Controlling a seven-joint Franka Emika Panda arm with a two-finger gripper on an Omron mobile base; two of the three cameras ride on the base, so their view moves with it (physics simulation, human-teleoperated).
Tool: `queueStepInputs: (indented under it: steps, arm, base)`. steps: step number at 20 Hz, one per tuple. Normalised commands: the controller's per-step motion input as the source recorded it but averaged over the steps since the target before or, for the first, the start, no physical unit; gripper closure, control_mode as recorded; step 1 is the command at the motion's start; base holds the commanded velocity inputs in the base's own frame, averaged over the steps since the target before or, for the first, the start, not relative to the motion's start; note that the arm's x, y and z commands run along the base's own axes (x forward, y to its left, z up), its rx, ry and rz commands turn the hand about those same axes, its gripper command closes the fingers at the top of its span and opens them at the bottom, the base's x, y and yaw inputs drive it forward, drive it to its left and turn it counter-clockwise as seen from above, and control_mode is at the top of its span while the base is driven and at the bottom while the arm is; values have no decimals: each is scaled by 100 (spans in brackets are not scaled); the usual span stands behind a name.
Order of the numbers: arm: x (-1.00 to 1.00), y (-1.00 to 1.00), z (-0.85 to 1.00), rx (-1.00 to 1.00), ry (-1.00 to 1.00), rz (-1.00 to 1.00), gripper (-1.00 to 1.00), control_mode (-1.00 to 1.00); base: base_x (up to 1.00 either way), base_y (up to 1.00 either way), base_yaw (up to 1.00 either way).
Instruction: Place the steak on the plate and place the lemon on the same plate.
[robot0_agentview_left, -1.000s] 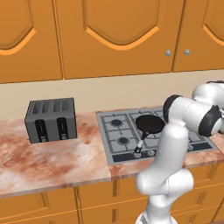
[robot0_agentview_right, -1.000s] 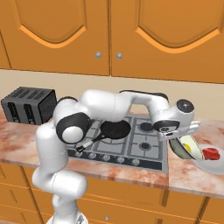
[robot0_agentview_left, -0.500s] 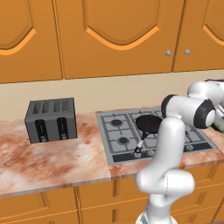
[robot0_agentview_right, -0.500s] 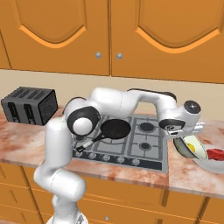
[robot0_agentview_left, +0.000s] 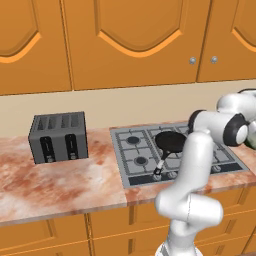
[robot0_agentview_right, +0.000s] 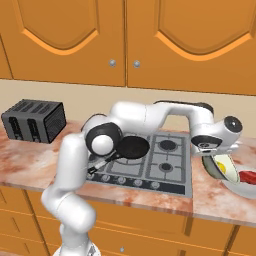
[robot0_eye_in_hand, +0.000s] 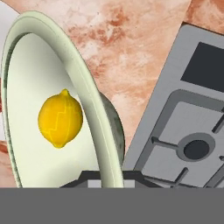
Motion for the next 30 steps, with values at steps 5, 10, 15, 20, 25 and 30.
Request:
queueStepInputs:
  steps: [5,10,15,20,25,30]
  arm:
    - [-1,0,0,7,-6,0,100,-100]
    - [0,8,0,4,-3,0,100,-100]
    - [0,23,0,5,-3,0,100,-100]
    - [1,15,0,5,0,0,100,-100]
    - [5,3,0,5,0,0,100,-100]
    - [13,-1,2,3,0,0,100,-100]
  base:
    - [0,0,0]
    - [0,0,0]
    - [0,0,0]
    - [0,0,0]
    - [0,0,0]
    - [0,0,0]
